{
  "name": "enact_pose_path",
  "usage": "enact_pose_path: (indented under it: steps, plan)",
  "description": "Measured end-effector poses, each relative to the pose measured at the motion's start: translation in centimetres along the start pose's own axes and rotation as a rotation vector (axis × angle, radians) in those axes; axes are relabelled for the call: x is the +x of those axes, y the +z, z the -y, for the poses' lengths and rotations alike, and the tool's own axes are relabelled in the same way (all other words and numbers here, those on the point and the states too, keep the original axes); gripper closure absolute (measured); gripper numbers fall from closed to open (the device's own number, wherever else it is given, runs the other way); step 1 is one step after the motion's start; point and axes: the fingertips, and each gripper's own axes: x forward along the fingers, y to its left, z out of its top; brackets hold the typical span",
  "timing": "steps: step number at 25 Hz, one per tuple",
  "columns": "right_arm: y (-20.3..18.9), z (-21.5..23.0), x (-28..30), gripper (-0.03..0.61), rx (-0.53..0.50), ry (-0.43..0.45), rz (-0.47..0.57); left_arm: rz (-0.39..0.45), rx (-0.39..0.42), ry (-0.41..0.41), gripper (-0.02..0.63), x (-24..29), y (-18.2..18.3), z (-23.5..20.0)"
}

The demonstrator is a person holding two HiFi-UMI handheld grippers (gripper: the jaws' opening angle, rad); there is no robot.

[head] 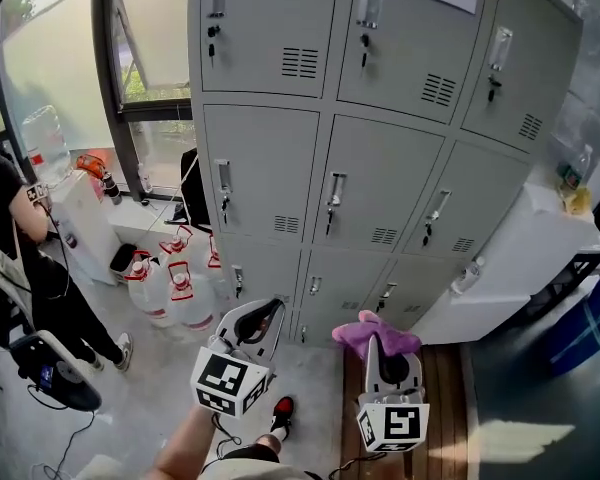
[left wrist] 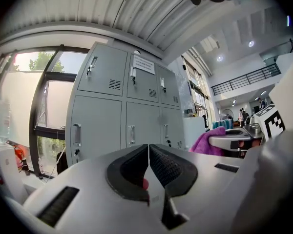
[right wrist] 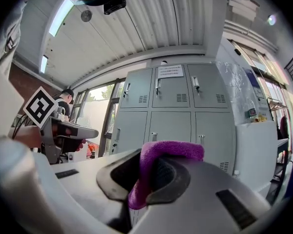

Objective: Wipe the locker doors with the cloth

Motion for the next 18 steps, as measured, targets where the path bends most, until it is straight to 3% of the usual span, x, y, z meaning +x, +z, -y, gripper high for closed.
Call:
enact_pose_path:
  steps: [9, 18]
  plan:
    - [1.8, 3.3, 13.3, 0.546, -0.01, 0.032, 0.041, -0.002, 0.002, 0.011, 0.584, 10.7, 1.8, -7.0]
    - [7.2, 3.8, 20.5, 0.546, -0.057, 0.073, 0.143, 0.01, 0.005, 0.035, 0.584, 15.5, 3.3, -11.5]
